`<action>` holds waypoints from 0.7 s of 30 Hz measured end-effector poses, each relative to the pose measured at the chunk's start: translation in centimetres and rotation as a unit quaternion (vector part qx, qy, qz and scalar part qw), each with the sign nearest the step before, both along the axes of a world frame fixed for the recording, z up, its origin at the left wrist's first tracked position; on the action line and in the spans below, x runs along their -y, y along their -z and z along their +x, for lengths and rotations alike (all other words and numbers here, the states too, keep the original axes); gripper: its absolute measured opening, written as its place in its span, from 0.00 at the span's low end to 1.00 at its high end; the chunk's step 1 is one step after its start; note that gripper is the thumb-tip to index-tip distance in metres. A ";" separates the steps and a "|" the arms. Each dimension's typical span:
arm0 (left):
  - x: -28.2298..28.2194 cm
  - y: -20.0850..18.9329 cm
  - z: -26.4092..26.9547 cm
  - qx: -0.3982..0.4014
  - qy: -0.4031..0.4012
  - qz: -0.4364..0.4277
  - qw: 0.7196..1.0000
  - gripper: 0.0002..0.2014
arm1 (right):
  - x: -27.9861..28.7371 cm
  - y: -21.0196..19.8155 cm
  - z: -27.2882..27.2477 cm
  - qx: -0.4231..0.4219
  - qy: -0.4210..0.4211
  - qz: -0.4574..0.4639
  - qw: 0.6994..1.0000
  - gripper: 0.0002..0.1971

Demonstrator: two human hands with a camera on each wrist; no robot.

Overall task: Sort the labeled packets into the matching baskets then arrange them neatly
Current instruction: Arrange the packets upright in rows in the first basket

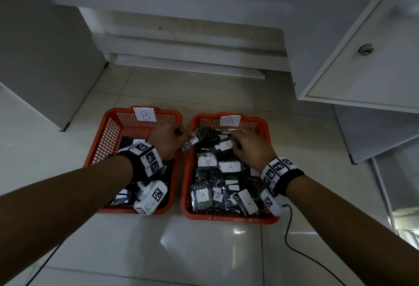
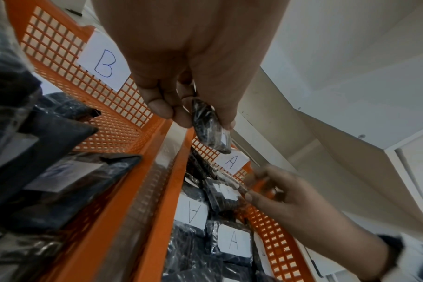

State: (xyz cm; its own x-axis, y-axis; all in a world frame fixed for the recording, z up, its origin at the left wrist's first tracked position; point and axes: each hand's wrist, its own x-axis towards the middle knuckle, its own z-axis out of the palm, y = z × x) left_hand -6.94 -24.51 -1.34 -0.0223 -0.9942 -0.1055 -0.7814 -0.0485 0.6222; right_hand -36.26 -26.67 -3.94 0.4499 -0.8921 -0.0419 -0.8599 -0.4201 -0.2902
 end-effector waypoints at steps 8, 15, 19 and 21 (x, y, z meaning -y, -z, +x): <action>-0.4 0.4 0.7 0.005 -0.009 0.000 1.000 0.17 | 3.5 0.5 0.6 -0.084 -0.050 0.047 0.994 0.30; 0.2 1.2 1.3 0.008 -0.018 -0.002 1.000 0.18 | 3.7 -2.5 -3.4 0.016 -0.048 0.083 0.995 0.13; 1.0 1.2 0.2 0.033 -0.022 -0.024 0.999 0.17 | 1.6 -5.4 -4.8 0.113 -0.041 0.164 0.979 0.07; 1.5 1.3 -0.5 0.027 -0.014 -0.033 0.999 0.18 | -0.1 -6.2 -4.8 0.118 -0.043 0.225 0.966 0.07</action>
State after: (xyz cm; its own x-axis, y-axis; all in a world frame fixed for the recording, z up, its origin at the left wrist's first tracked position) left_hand -7.45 -26.00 -2.67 0.0098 -0.9991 -0.0400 -0.8129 -0.0313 0.5816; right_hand -41.06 -26.61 2.30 0.5665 -0.7661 -0.3037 -0.7151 -0.2739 -0.6431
